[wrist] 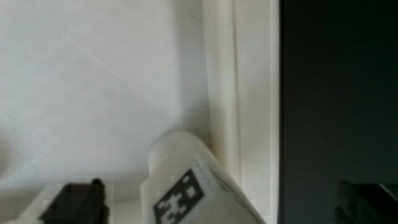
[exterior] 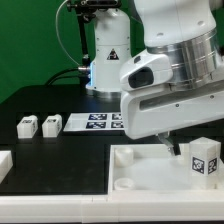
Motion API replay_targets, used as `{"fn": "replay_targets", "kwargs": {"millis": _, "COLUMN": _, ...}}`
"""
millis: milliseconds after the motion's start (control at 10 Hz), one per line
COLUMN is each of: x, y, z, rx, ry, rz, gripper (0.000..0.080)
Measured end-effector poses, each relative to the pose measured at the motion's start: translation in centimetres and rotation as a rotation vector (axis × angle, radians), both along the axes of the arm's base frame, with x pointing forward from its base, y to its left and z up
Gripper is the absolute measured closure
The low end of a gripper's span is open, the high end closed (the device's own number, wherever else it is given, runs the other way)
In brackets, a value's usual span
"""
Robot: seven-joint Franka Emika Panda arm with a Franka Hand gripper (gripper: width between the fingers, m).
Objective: Assemble one leg
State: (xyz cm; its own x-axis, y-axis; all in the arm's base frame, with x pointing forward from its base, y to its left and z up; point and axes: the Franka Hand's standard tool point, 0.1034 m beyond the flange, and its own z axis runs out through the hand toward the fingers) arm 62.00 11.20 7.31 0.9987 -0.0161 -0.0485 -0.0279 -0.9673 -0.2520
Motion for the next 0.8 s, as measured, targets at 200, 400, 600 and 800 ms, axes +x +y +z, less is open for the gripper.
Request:
{"fn": "replay_targets", "kwargs": {"millis": 200, "x": 0.0, "y": -0.51, "z": -0.16, "rx": -0.005, "ry": -0.046, "rz": 0.193, "gripper": 0.0151}}
{"fn": "replay_targets", "kwargs": {"millis": 400, "x": 0.54, "y": -0.15, "z": -0.56, "rx": -0.065, "ry": -0.145, "rz": 0.613, "gripper": 0.0151}}
{"fn": "replay_targets", "kwargs": {"millis": 600, "x": 0.76, "y": -0.19, "z": -0.63, "rx": -0.063, "ry": -0.162, "rz": 0.681, "gripper": 0.0151}}
{"fn": "replay_targets", "kwargs": {"millis": 800, "x": 0.75, "y": -0.22, "z": -0.68, "rx": -0.065, "ry": -0.15, "rz": 0.629, "gripper": 0.0395}}
